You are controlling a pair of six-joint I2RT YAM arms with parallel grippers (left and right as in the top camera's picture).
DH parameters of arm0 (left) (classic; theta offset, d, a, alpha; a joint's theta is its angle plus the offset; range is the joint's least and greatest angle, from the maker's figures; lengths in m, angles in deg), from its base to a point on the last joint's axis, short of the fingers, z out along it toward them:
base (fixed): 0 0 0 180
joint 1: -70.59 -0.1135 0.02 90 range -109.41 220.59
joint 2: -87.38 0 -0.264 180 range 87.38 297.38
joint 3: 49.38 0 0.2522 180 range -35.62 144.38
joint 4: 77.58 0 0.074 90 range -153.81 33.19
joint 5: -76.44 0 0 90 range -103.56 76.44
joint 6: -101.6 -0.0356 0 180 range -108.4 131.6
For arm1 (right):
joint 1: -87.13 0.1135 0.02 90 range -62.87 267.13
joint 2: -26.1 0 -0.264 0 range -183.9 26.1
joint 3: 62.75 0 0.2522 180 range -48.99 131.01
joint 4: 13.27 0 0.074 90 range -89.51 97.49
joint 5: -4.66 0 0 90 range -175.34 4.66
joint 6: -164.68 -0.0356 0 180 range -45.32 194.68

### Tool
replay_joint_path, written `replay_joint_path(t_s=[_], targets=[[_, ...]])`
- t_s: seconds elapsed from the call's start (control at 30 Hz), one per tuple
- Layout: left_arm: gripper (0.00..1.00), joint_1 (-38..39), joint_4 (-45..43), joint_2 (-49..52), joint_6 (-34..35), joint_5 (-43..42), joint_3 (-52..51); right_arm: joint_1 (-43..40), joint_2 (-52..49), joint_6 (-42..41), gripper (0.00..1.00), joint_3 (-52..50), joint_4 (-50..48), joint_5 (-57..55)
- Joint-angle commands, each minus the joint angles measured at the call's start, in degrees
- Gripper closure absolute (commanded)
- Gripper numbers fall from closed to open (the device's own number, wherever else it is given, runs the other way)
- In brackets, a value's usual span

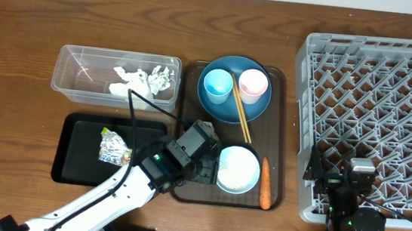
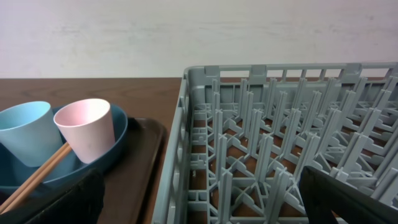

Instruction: Sort waste into correct bins and load items into the dishwasher rack

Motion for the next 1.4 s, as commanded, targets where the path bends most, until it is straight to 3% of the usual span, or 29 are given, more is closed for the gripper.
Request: replay_joint_path(t_s=[0.0,0.9,0.93,1.0,1.07,1.37], targets=[[0.34,0.28,-0.5,1.16,0.44,0.96,1.05,-0.07,0.0,0.26,0.01,-0.09,0.22,0.02],[0.36,4.83,-6.4,11.39,0.66,2.25,0.92,-0.07,0.0,0.26,0.01,-0.09,0.22,0.02],[0.43,4.83,-6.51,12.15,0.63,2.29,0.92,-0.07,0.0,0.26,0.01,-0.09,0.22,0.02],[0.67,4.83,-6.64,13.07,0.63,3.26,0.94,-0.07,0.0,0.26,0.01,-0.09,0.22,0.02],[0.79,4.83,-6.43,13.09,0.63,4.7,0.94,-0.07,0.0,0.26,0.01,-0.09,0.22,0.02],[0.8,4.66,-1.31,7.85,0.61,19.32,0.94,-0.07,0.0,0.26,0.01,-0.09,0.22,0.02]])
